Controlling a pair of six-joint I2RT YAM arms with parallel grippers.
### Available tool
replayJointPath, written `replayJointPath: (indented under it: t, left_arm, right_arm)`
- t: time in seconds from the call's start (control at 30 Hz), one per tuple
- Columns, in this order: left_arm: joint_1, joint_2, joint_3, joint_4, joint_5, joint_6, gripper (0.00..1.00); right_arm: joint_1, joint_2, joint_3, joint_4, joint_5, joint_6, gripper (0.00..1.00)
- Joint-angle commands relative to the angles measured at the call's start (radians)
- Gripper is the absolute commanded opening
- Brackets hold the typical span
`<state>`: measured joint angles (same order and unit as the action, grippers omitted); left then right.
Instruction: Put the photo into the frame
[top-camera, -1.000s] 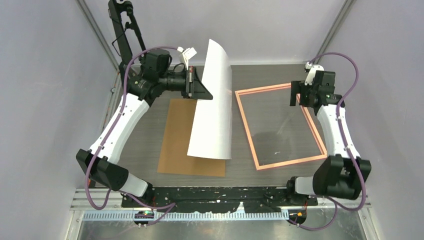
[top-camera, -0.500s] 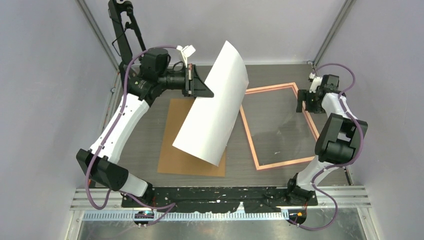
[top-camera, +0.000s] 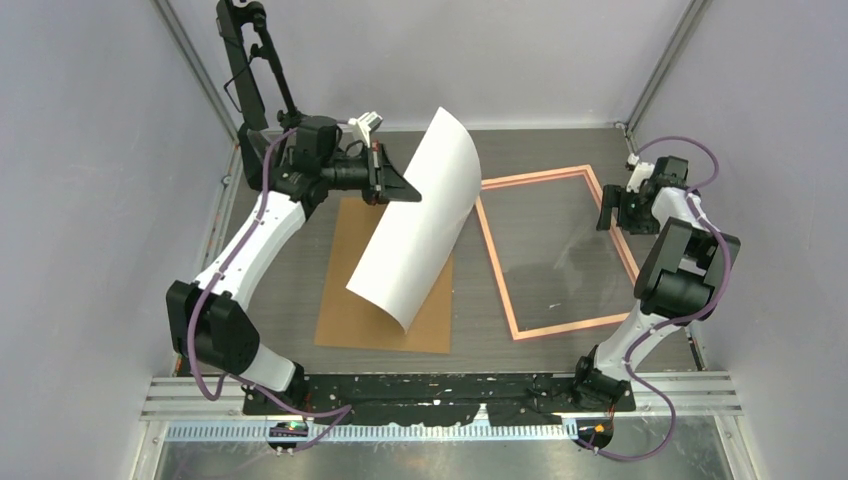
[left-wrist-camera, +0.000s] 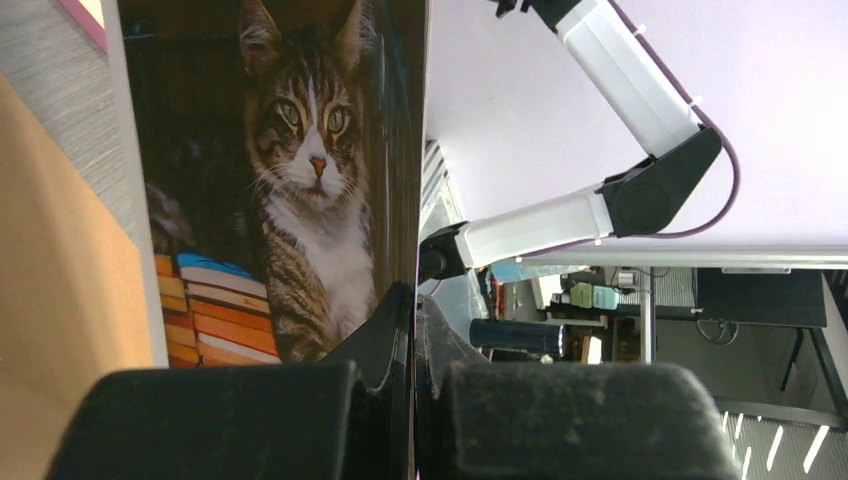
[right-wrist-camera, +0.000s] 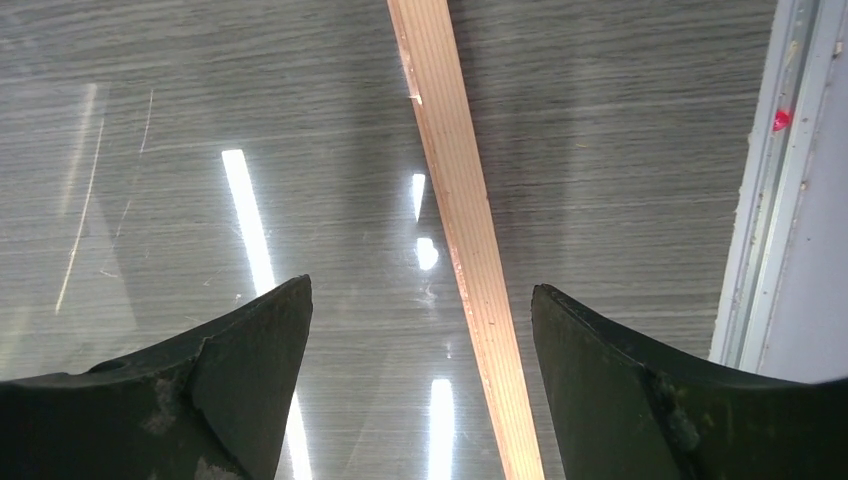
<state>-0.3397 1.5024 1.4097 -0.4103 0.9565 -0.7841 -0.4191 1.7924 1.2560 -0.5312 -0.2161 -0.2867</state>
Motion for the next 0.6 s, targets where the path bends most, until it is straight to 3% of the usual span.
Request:
replayJointPath:
  t: [0.0, 0.57]
  left_arm:
    - [0.026, -0.011, -0.026, 0.213, 0.067, -0.14, 0.0]
    - [0.056, 0.008, 0.005, 0.403, 0.078, -0.333, 0.0]
  right_arm:
    - [-0.014, 0.016, 0.04, 0.0, -0.048, -0.004, 0.87]
    - [-0.04, 0.073, 0.045, -0.01, -0.064, -0.024, 0.85]
